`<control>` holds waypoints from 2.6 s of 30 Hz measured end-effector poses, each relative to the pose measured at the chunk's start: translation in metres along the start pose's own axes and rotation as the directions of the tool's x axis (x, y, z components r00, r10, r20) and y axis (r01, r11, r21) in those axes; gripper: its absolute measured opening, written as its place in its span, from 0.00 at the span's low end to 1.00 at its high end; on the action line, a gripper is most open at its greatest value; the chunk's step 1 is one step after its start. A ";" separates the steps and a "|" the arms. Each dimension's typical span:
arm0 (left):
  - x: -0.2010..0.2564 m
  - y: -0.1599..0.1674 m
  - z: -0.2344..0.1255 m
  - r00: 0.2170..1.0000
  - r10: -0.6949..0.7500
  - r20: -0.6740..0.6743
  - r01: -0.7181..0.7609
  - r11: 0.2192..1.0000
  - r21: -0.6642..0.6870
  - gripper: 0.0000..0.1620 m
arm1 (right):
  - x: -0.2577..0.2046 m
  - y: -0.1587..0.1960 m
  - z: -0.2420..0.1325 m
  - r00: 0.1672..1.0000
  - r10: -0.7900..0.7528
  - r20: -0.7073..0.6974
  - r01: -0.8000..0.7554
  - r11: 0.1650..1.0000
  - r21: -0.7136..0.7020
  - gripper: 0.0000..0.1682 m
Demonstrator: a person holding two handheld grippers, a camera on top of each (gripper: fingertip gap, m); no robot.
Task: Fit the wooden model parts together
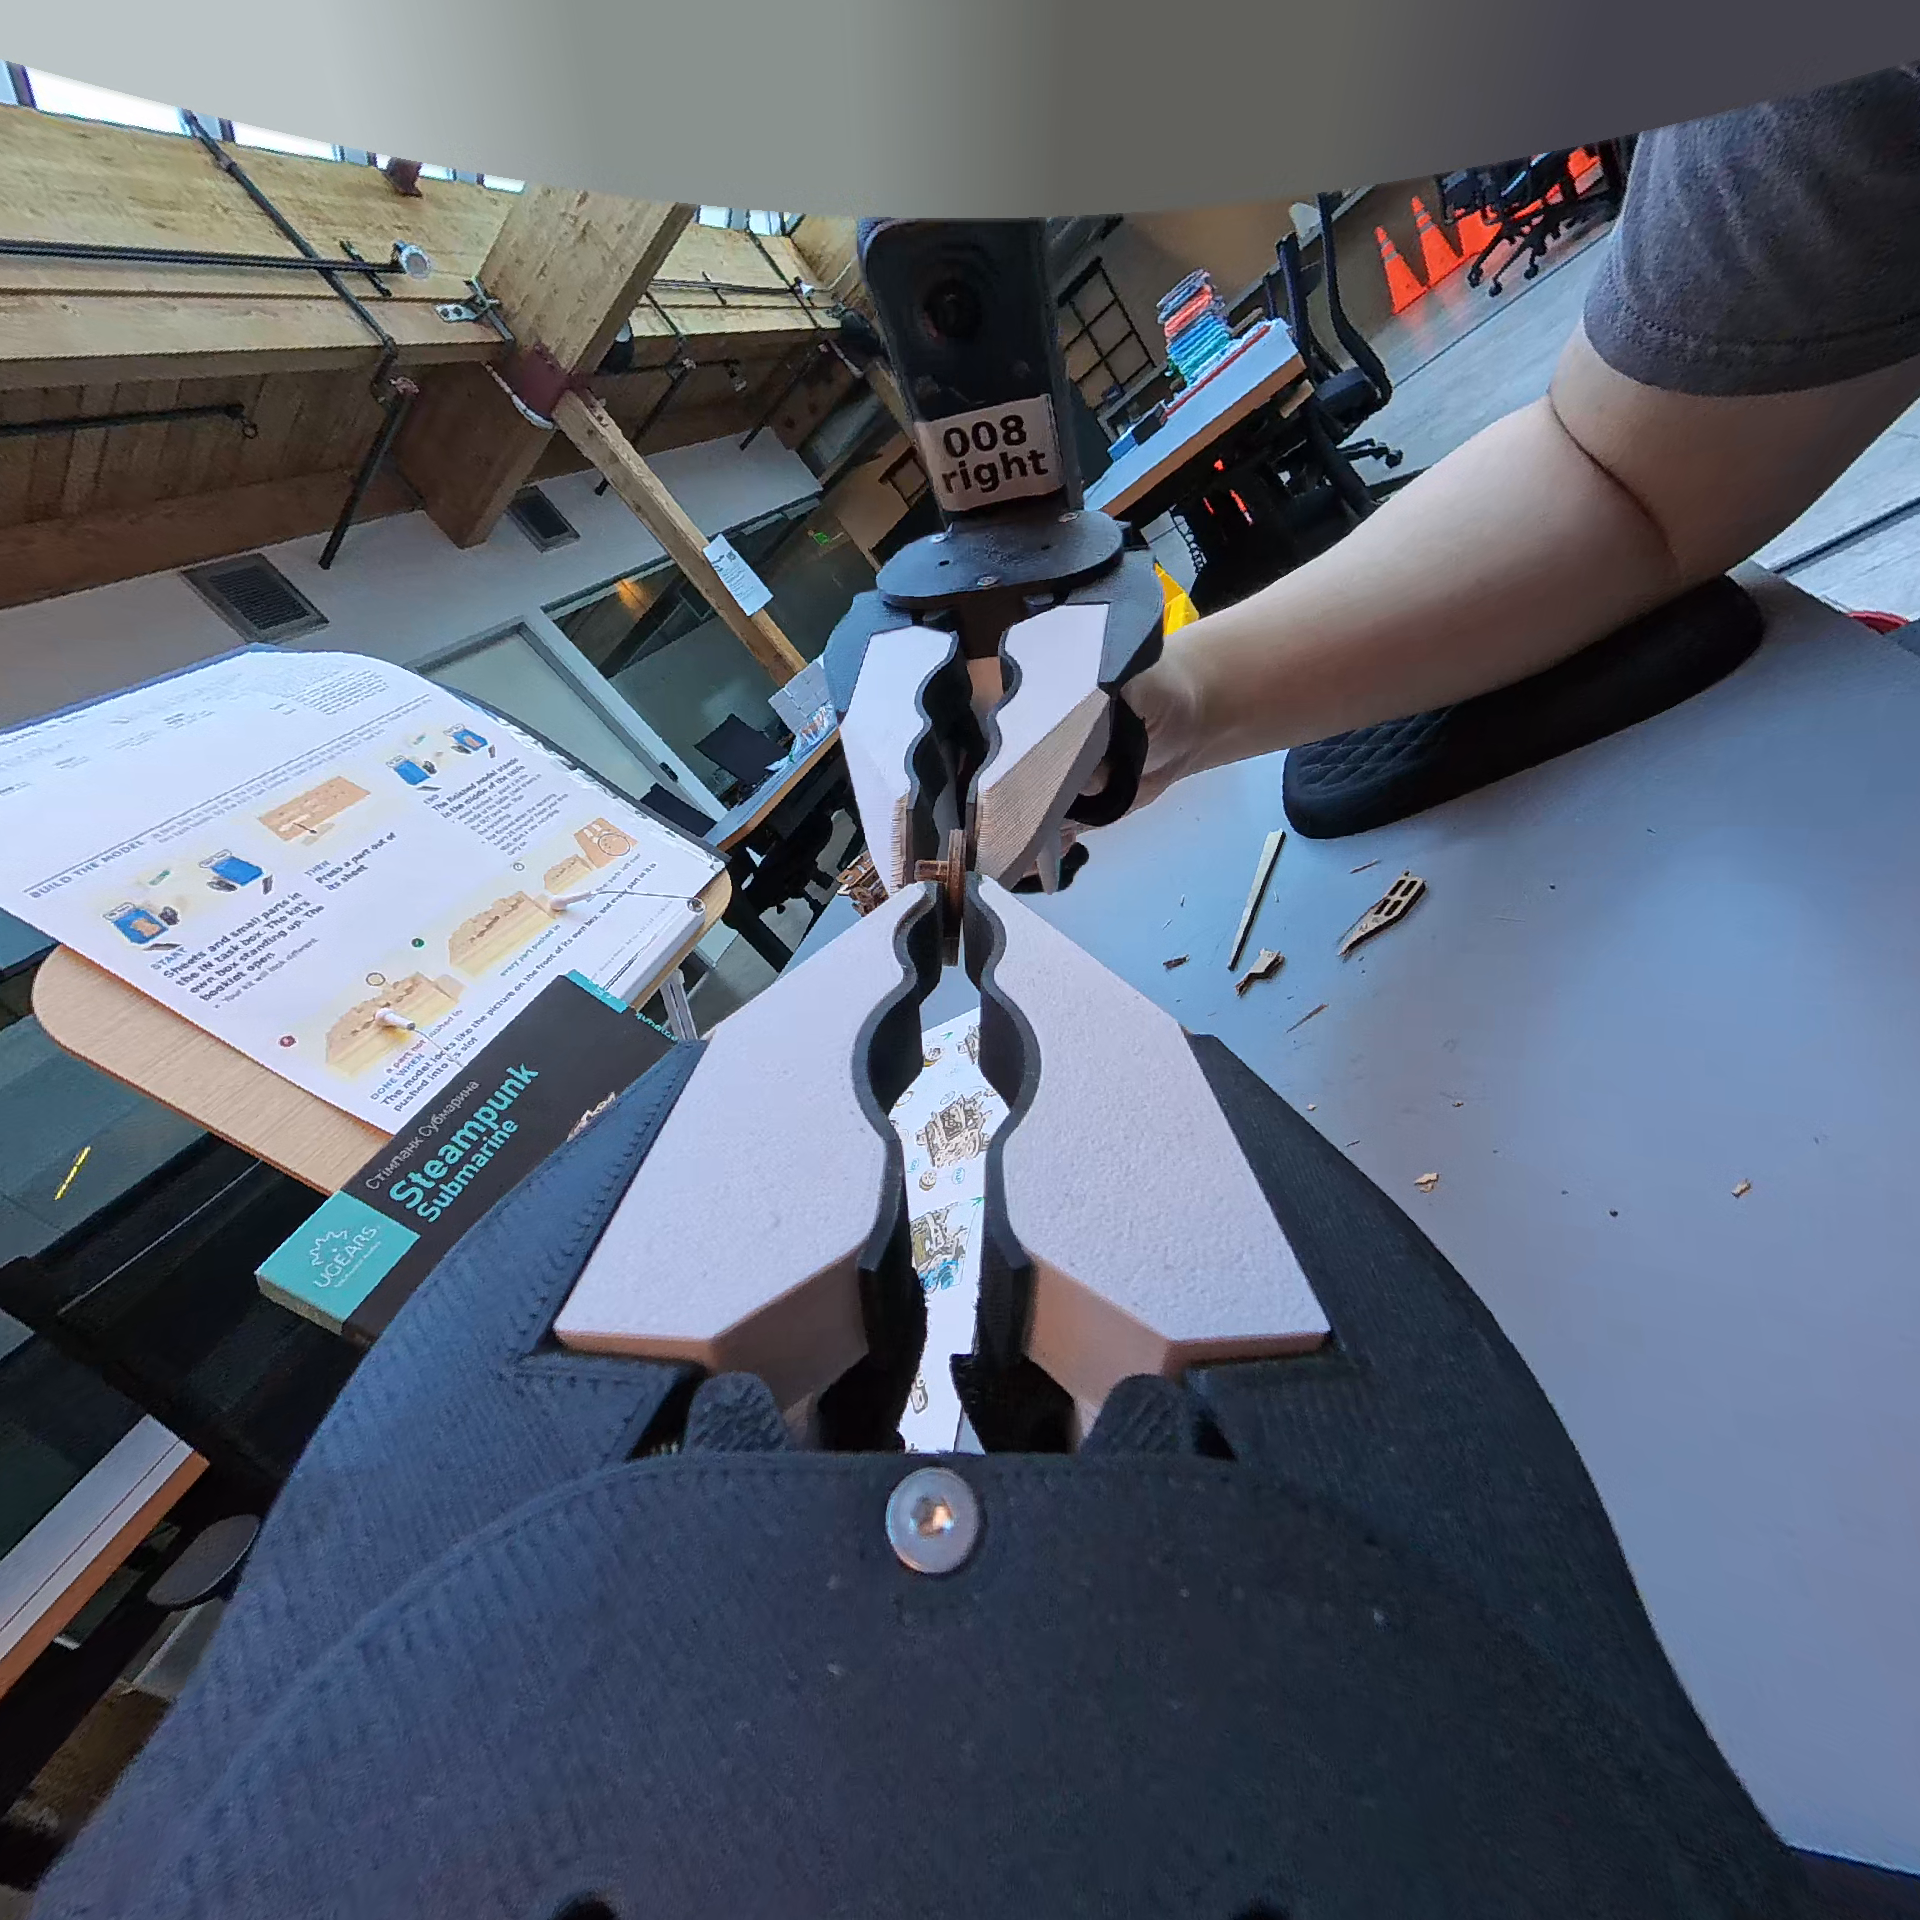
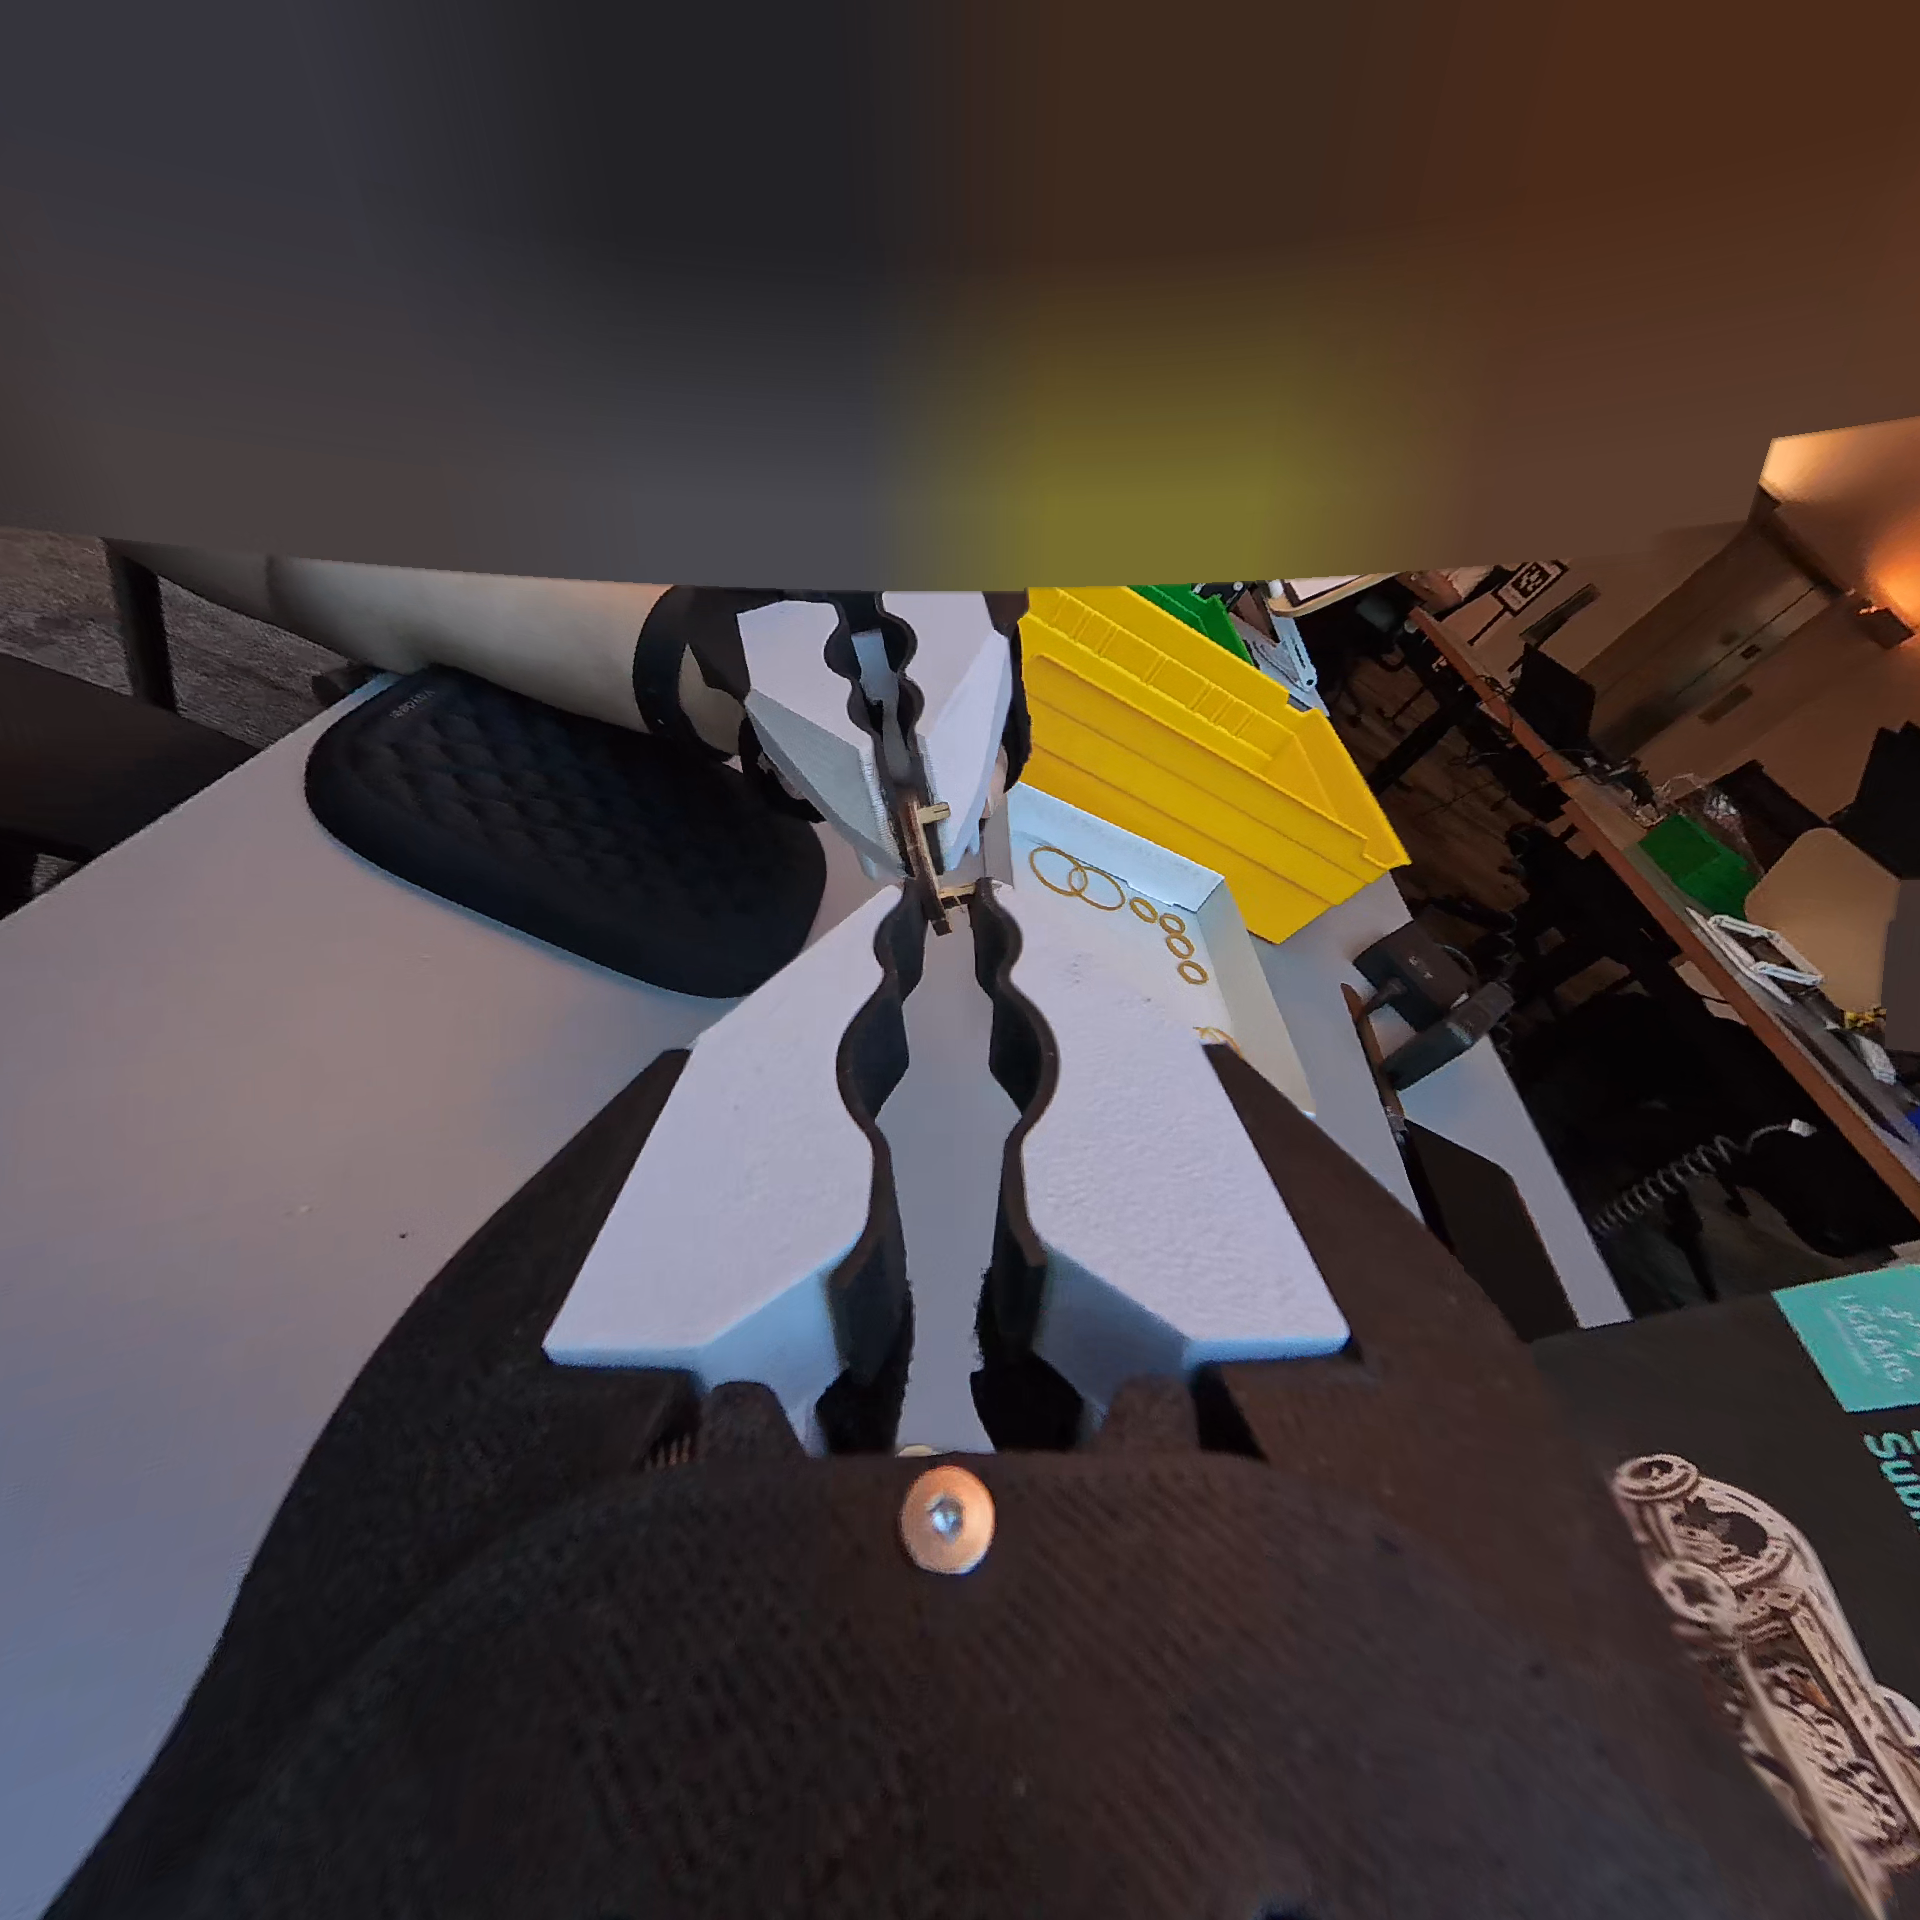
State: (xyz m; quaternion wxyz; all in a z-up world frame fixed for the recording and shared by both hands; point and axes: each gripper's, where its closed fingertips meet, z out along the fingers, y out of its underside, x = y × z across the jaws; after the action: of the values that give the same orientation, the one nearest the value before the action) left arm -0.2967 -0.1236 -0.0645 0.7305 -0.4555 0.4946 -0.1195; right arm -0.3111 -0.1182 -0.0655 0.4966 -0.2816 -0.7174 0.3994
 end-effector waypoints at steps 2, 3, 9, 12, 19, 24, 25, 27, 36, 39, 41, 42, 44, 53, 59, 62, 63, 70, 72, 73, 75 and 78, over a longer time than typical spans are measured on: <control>-0.001 0.000 -0.001 1.000 -0.002 0.003 0.002 1.000 0.001 0.01 | 0.001 -0.001 0.000 0.998 -0.052 -0.031 0.052 0.999 -0.008 0.05; -0.001 0.000 -0.001 1.000 -0.006 0.002 0.006 1.000 0.000 0.01 | 0.001 0.000 0.001 0.998 -0.058 -0.034 0.058 0.998 -0.016 0.05; -0.005 -0.005 0.000 0.987 -0.159 -0.015 0.159 0.986 0.056 0.00 | 0.004 -0.006 -0.002 0.991 0.128 0.034 -0.129 0.991 0.046 0.05; -0.006 -0.002 0.001 0.978 -0.205 -0.025 0.206 0.977 0.055 0.00 | 0.005 -0.003 -0.002 0.992 0.123 0.025 -0.123 0.992 0.038 0.05; -0.002 -0.005 0.001 0.967 -0.245 -0.066 0.249 0.966 0.066 0.00 | 0.000 -0.005 -0.003 1.000 0.029 -0.005 -0.029 1.000 0.008 0.05; -0.003 -0.008 0.000 0.957 -0.279 -0.085 0.285 0.955 0.084 0.00 | 0.000 -0.008 -0.003 1.000 -0.008 -0.024 0.008 1.000 0.012 0.06; -0.003 -0.009 -0.001 0.956 -0.279 -0.086 0.286 0.954 0.087 0.00 | 0.000 -0.008 -0.003 1.000 -0.008 -0.024 0.008 1.000 0.017 0.06; -0.003 -0.008 -0.001 0.959 -0.270 -0.085 0.276 0.958 0.082 0.00 | 0.000 -0.008 -0.002 0.999 -0.020 -0.026 0.020 1.000 0.007 0.06; 0.003 -0.014 -0.002 0.969 -0.223 -0.110 0.234 0.968 0.097 0.01 | -0.007 -0.013 -0.003 0.998 -0.056 -0.004 0.056 0.998 -0.020 0.04; 0.001 -0.015 -0.002 0.966 -0.234 -0.106 0.245 0.964 0.103 0.01 | -0.006 -0.013 -0.003 0.997 -0.077 -0.024 0.076 0.997 -0.027 0.05; 0.000 -0.014 -0.002 0.964 -0.243 -0.108 0.254 0.962 0.102 0.01 | -0.005 -0.012 -0.002 0.995 -0.089 -0.039 0.088 0.996 -0.035 0.05; 0.000 -0.014 -0.003 0.963 -0.246 -0.107 0.257 0.961 0.102 0.01 | -0.004 -0.012 -0.002 0.995 -0.091 -0.043 0.089 0.995 -0.039 0.05; 0.000 -0.013 -0.003 0.963 -0.247 -0.104 0.257 0.961 0.101 0.01 | -0.004 -0.011 -0.001 0.996 -0.080 -0.042 0.078 0.996 -0.042 0.05; -0.011 0.011 -0.008 0.949 -0.307 -0.072 0.308 0.951 0.005 0.06 | 0.007 0.028 0.005 0.961 -0.251 -0.119 0.231 0.960 -0.159 0.05; -0.033 0.042 -0.028 0.893 -0.449 -0.031 0.448 0.894 -0.032 0.04 | -0.027 0.101 0.043 0.910 -0.413 0.034 0.389 0.823 -0.413 0.05; -0.035 0.055 -0.029 0.891 -0.454 -0.006 0.453 0.889 -0.073 0.03 | -0.040 0.117 0.052 0.897 -0.429 0.107 0.425 0.771 -0.474 0.05; -0.034 0.057 -0.029 0.892 -0.452 -0.006 0.450 0.889 -0.084 0.03 | -0.041 0.122 0.053 0.893 -0.434 0.115 0.431 0.756 -0.494 0.05; -0.037 0.067 -0.031 0.894 -0.447 0.027 0.446 0.887 -0.120 0.03 | -0.056 0.141 0.051 0.896 -0.399 0.196 0.436 0.705 -0.559 0.06; -0.038 0.070 -0.032 0.889 -0.458 0.033 0.458 0.880 -0.126 0.02 | -0.058 0.141 0.045 0.912 -0.363 0.190 0.403 0.709 -0.579 0.06; -0.038 0.071 -0.032 0.886 -0.462 0.030 0.462 0.877 -0.131 0.03 | -0.058 0.140 0.041 0.930 -0.323 0.177 0.363 0.719 -0.592 0.08; -0.037 0.073 -0.030 0.883 -0.468 0.030 0.467 0.874 -0.137 0.03 | -0.061 0.131 0.035 0.978 -0.165 0.130 0.210 0.789 -0.577 0.10; -0.036 0.078 -0.030 0.885 -0.463 0.035 0.463 0.873 -0.152 0.02 | -0.066 0.099 0.030 0.968 0.228 0.102 -0.151 0.861 -0.485 0.12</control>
State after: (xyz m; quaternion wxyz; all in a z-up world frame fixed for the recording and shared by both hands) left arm -0.3607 -0.0744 -0.1060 0.6423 -0.6161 0.3797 -0.2523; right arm -0.3154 -0.1277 -0.1878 0.3132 -0.4314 -0.7984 0.2799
